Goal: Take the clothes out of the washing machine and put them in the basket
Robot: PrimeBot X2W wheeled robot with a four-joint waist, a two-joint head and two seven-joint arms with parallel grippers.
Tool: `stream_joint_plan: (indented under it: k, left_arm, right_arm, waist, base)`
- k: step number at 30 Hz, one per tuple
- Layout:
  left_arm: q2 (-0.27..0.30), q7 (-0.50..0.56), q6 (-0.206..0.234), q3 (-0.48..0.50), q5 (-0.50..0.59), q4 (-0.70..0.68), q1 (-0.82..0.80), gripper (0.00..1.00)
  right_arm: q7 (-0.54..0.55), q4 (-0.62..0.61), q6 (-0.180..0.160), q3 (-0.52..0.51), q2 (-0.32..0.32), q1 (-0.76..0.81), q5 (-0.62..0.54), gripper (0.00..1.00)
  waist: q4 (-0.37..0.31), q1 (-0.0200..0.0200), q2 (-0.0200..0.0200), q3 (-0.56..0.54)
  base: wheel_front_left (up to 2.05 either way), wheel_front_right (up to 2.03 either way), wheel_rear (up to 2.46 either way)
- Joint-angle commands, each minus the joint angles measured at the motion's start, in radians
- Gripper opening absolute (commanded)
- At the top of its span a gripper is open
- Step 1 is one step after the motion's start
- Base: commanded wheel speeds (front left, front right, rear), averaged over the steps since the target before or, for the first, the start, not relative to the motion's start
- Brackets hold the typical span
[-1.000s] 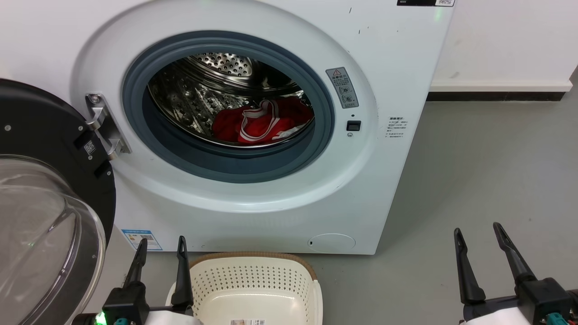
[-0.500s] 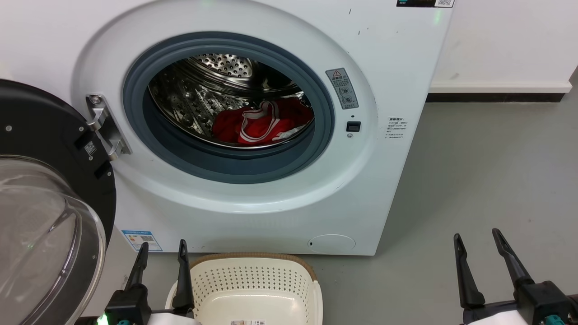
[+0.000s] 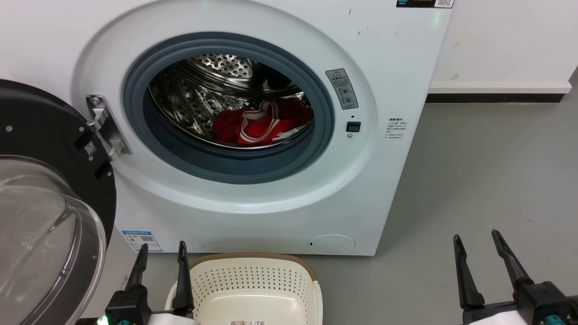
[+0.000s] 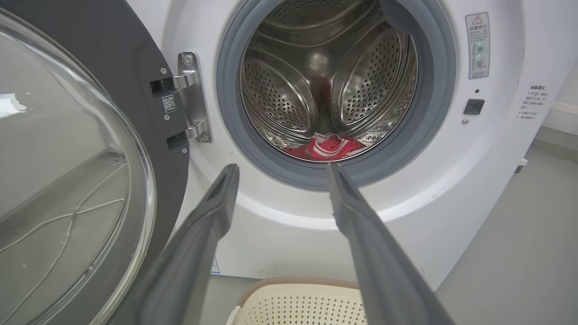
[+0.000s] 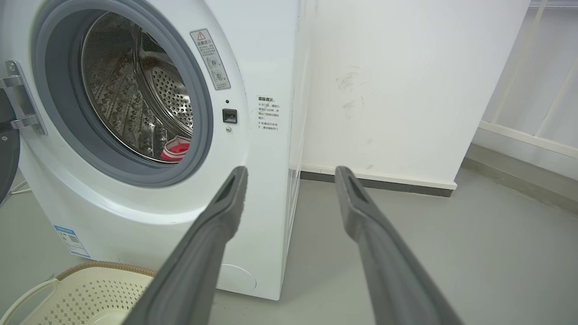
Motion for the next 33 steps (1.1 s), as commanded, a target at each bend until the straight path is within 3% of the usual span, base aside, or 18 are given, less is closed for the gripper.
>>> stream_joint_plan:
  k: [1,9,18,33]
  left_arm:
    - [-0.001,-0.008,0.004,0.002,0.001,0.005,0.004,1.00]
    - [-0.001,-0.006,-0.020,0.005,0.016,0.068,-0.084,1.00]
    - [0.041,-0.006,-0.080,0.020,0.035,0.290,-0.334,1.00]
    - [0.200,0.018,-0.150,-0.032,0.069,0.700,-0.886,1.00]
  right_arm:
    - [-0.004,0.001,-0.001,0.000,0.001,0.001,0.007,1.00]
    - [-0.004,-0.002,-0.001,-0.001,0.001,-0.016,0.008,1.00]
    - [-0.004,-0.016,-0.001,0.014,0.001,-0.062,0.005,1.00]
    - [-0.004,-0.053,-0.001,0.029,0.001,-0.209,0.036,1.00]
  waist:
    - [-0.001,0.0000,0.0000,0.002]
    - [-0.001,0.0000,0.0000,0.021]
    - [-0.044,0.0000,0.0000,0.094]
    - [-0.169,0.0000,0.0000,0.372]
  base:
    - [0.00,0.00,0.00]
    - [0.00,0.00,0.00]
    - [0.00,0.00,0.00]
    - [0.00,0.00,0.00]
